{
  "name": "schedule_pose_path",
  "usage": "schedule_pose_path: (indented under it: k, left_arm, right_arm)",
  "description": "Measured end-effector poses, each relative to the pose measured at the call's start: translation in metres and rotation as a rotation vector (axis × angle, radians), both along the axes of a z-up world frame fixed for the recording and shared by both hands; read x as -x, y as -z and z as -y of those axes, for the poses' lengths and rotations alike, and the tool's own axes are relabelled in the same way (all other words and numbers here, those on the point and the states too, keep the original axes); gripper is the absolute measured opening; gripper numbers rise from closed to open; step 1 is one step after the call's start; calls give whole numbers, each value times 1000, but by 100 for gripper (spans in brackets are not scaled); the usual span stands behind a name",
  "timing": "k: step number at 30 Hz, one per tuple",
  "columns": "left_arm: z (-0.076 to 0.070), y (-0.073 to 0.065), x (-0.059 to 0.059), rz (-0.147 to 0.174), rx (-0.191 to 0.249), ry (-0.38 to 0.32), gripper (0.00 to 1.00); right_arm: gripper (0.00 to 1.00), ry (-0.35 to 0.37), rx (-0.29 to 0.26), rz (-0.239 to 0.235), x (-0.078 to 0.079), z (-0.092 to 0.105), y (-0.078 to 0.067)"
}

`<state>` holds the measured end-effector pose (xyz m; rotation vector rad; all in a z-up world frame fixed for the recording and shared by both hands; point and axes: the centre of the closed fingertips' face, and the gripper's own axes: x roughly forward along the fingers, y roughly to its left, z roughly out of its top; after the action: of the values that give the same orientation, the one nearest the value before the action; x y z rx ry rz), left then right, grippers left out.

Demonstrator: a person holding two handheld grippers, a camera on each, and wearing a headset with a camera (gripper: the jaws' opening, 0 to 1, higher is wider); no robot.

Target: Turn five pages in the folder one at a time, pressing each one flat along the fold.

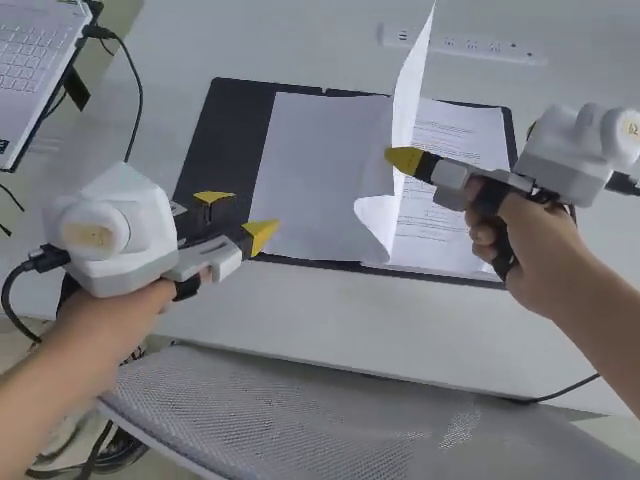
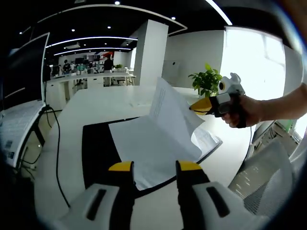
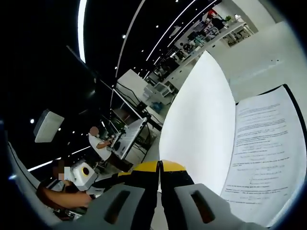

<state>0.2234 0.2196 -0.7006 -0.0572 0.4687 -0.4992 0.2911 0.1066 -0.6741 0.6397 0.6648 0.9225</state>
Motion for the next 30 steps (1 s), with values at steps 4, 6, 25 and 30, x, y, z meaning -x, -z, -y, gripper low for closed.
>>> schedule_pose_path:
  k: [4,6,25,30]
  left_arm:
    - [-22,2,4,-13,8,-29,33]
    - [-32,3,6,-13,9,-42,33]
    - [-51,28,14,-73,67,-77,32]
    - [-51,35,13,-84,79,-76,32]
  right_arm:
    - [0,-24,46,-25,1,-30,16]
    - [0,-42,58,-32,4,-41,22]
    - [0,-166,261,-146,20,-105,110]
    - [0,-165,261,-176,21,-111,119]
